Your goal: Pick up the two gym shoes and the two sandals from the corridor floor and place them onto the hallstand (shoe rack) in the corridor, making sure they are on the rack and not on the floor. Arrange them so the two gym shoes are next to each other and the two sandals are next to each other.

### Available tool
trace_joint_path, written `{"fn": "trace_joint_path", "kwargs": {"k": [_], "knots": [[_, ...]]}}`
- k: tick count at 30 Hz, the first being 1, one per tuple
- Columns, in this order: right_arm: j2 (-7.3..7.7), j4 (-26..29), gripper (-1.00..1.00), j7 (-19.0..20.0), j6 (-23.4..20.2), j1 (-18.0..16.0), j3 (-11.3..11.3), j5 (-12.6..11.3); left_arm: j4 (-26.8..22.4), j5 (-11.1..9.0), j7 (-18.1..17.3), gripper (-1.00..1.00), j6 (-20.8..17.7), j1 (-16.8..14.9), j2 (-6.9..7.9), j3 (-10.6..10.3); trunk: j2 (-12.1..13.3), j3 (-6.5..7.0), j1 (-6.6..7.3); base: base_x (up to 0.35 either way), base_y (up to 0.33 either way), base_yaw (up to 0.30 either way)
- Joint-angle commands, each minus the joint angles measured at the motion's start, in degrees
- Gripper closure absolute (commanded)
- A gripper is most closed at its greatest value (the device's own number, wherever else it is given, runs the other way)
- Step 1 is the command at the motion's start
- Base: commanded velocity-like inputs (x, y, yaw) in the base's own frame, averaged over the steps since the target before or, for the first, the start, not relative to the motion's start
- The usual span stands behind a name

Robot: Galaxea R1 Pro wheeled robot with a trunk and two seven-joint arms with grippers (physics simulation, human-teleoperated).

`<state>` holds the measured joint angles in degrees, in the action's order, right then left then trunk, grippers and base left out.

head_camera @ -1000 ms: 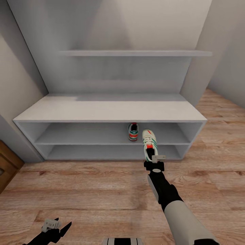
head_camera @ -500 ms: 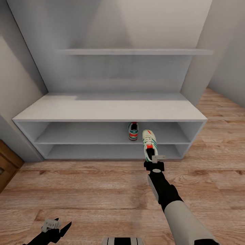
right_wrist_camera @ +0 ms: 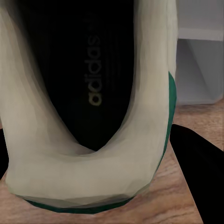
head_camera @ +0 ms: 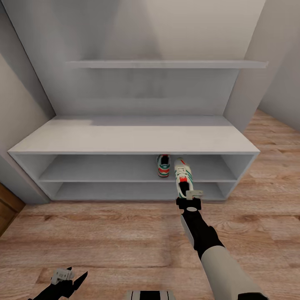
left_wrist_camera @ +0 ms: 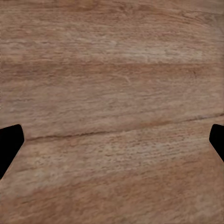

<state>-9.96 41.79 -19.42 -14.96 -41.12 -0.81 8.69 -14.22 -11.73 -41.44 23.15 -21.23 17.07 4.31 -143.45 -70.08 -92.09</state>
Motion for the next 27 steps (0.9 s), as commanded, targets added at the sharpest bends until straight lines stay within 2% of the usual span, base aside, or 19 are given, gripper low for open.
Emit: {"fn": "trace_joint_path", "kwargs": {"k": [1, 6, 19, 27], "knots": [[-0.04, 0.10, 1.00, -0.09, -0.51, -0.02, -0.07, 0.63, 0.06, 0.04, -0.45, -1.00, -0.03, -0.04, -0.02, 0.43, -0.02, -0.05, -0.02, 0.298, 0.000, 0.000], [-0.04, 0.14, 1.00, -0.09, -0.51, -0.02, -0.07, 0.63, 0.06, 0.04, -0.45, -1.00, -0.03, -0.04, -0.02, 0.43, -0.02, -0.05, -0.02, 0.175, 0.000, 0.000], [-0.04, 0.22, 1.00, -0.09, -0.51, -0.02, -0.07, 0.64, 0.06, 0.04, -0.48, -1.00, -0.03, -0.04, -0.05, 0.43, -0.02, -0.05, -0.02, 0.017, 0.000, 0.000], [-0.04, 0.22, 1.00, -0.09, -0.51, -0.02, -0.07, 0.66, 0.06, 0.04, -0.42, -1.00, -0.03, -0.04, -0.11, 0.43, -0.02, -0.05, -0.02, 0.093, 0.000, 0.000]]}}
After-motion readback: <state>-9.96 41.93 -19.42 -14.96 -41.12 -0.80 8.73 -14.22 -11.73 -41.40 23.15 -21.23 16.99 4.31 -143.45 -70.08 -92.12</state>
